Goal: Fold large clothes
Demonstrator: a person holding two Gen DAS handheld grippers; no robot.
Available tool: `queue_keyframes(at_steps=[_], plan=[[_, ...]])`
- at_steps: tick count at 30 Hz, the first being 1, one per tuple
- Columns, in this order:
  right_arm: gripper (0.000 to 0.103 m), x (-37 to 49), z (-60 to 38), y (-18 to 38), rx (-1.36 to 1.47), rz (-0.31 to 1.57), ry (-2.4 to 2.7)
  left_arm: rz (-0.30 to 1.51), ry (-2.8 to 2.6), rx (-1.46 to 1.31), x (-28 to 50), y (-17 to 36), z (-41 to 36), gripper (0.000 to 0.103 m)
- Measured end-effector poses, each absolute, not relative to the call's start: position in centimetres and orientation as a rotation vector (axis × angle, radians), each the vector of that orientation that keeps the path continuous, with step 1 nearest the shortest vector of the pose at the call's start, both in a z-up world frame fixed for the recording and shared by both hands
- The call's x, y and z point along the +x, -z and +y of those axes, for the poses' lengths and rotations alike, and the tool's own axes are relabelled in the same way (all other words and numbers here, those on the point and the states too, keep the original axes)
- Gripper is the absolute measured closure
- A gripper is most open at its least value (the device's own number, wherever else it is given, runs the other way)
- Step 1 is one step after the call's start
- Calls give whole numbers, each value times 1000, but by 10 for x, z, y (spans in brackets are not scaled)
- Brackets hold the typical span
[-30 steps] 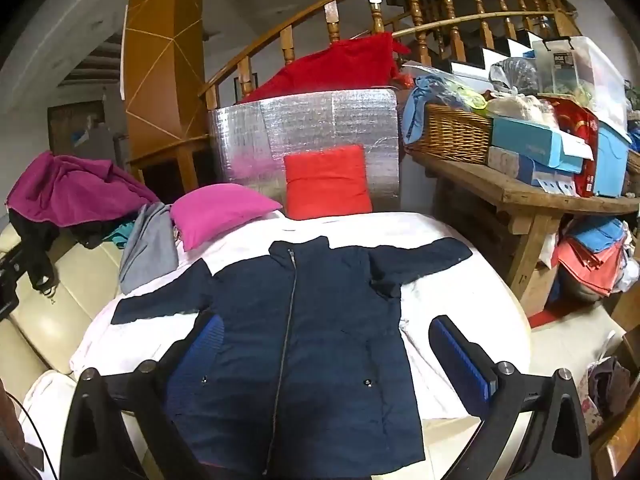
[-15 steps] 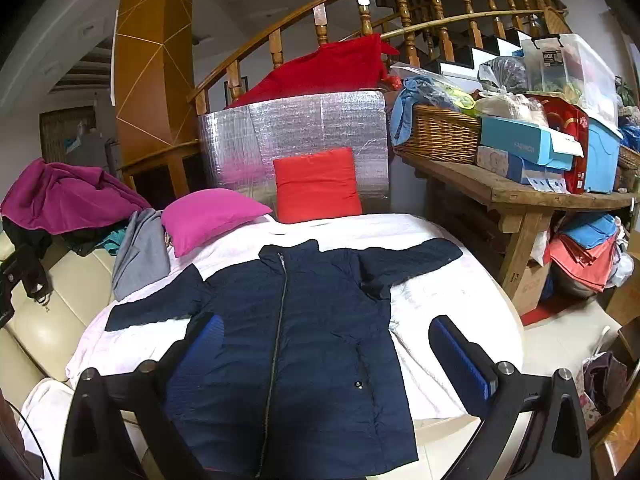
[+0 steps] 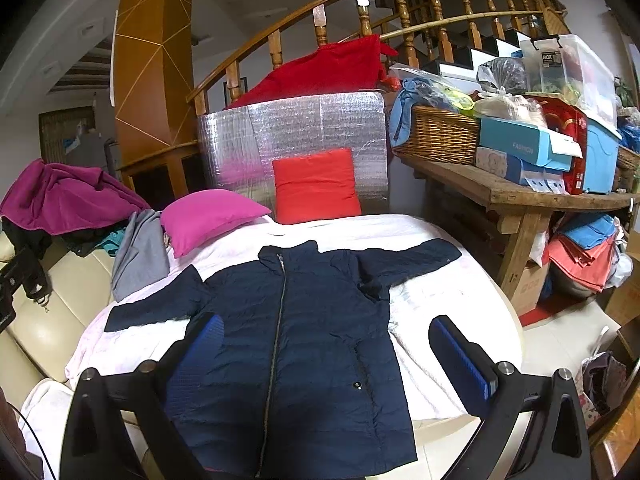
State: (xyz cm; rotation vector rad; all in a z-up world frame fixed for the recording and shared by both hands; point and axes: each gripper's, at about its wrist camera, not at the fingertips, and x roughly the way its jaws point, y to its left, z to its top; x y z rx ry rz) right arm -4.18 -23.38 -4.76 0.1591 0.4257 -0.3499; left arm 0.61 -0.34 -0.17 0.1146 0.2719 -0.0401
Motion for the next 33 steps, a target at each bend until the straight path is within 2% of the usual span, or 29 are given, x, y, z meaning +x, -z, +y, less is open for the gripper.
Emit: queue_keyframes(at_steps=[33], plan=[[0, -41, -229, 49, 149, 425, 356, 276, 40, 109, 8, 5, -2, 0]])
